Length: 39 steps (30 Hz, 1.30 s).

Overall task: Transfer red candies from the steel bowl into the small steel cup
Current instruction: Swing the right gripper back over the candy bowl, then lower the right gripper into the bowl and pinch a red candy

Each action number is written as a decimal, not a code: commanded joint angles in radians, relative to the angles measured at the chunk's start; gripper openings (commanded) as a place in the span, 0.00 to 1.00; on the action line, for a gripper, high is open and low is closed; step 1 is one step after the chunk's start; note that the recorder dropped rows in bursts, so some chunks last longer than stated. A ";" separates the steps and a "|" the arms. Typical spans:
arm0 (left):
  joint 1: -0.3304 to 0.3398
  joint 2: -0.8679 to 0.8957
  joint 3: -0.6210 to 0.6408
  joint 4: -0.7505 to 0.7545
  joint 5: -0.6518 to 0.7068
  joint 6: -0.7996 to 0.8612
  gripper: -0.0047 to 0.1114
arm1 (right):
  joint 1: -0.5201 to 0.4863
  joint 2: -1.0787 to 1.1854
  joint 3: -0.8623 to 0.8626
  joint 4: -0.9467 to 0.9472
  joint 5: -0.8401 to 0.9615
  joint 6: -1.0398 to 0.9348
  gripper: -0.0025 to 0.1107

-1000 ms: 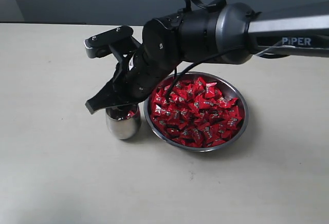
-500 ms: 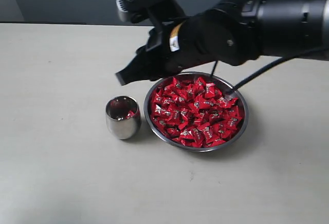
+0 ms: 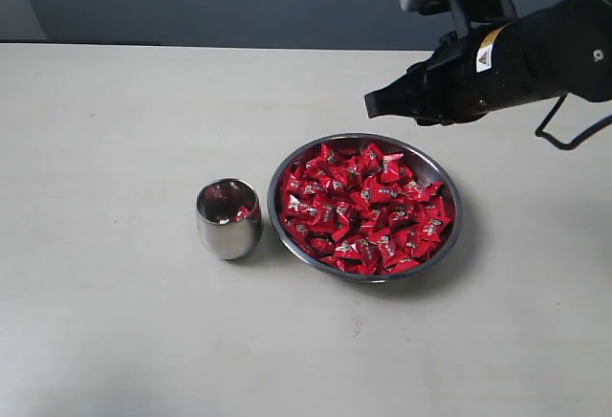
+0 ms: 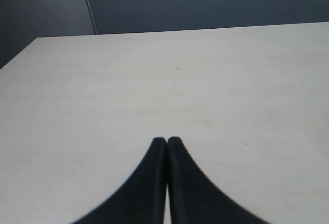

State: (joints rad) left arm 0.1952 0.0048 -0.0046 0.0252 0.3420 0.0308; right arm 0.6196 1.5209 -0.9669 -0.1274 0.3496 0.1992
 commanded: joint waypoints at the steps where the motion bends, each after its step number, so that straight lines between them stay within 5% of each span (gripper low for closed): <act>1: -0.008 -0.005 0.005 0.002 -0.008 -0.001 0.04 | -0.008 0.052 -0.003 -0.007 -0.024 0.001 0.25; 25: -0.008 -0.005 0.005 0.002 -0.008 -0.001 0.04 | -0.035 0.462 -0.424 0.021 0.240 -0.002 0.25; 39: -0.008 -0.005 0.005 0.002 -0.008 -0.001 0.04 | -0.050 0.548 -0.440 0.304 0.266 -0.144 0.25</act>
State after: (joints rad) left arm 0.1952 0.0048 -0.0046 0.0252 0.3420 0.0308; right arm 0.5776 2.0619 -1.3980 0.1398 0.6121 0.0792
